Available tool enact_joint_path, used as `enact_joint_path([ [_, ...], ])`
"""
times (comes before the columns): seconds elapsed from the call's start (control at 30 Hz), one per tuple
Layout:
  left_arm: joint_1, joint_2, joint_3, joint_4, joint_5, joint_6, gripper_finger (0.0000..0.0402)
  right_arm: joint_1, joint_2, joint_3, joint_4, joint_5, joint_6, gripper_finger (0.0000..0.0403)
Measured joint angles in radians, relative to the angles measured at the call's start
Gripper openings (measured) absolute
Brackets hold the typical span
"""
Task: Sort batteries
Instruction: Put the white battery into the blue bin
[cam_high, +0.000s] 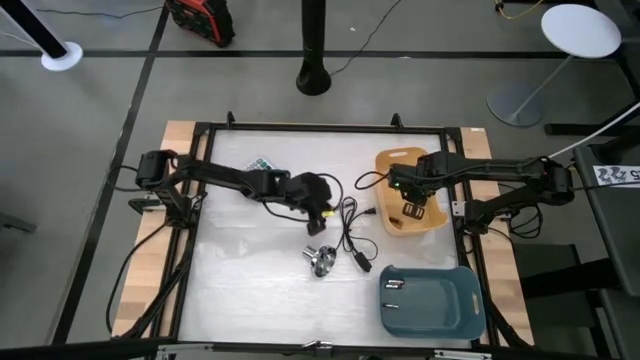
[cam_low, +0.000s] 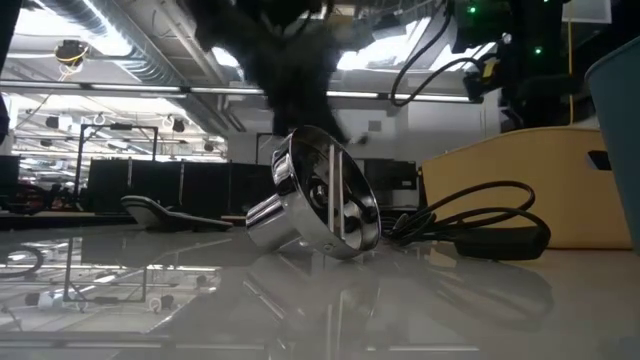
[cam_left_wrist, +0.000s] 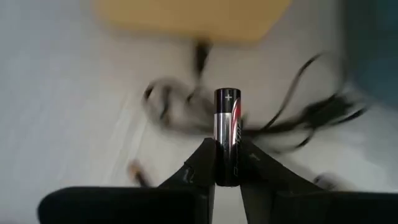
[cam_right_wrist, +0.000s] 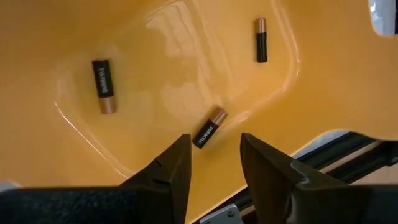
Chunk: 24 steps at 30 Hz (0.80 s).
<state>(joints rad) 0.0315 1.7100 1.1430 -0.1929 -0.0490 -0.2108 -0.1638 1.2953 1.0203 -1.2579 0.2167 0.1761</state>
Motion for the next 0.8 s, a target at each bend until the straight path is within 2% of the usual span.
enact_joint_path([
  [0.1,-0.041,-0.001,0.035,0.090,-0.001,0.001,0.0044,0.000,0.000,0.000,0.000,0.022,-0.043,0.0138],
  [0.27,-0.120,0.034,0.039,0.381,-0.001,-0.002,0.0040,0.000,0.000,0.029,-0.018,0.103,-0.081,0.0138],
  [0.5,-0.219,0.207,0.053,0.737,-0.006,-0.074,0.0049,0.000,-0.011,0.195,-0.052,0.113,-0.091,0.0138],
  [0.63,-0.261,0.345,0.153,0.812,-0.006,-0.112,0.0050,0.000,-0.017,0.315,-0.049,0.113,-0.106,0.0138],
  [0.8,-0.305,0.489,0.341,0.800,-0.006,-0.088,0.0051,0.000,-0.019,0.439,-0.037,0.113,-0.105,0.0138],
])
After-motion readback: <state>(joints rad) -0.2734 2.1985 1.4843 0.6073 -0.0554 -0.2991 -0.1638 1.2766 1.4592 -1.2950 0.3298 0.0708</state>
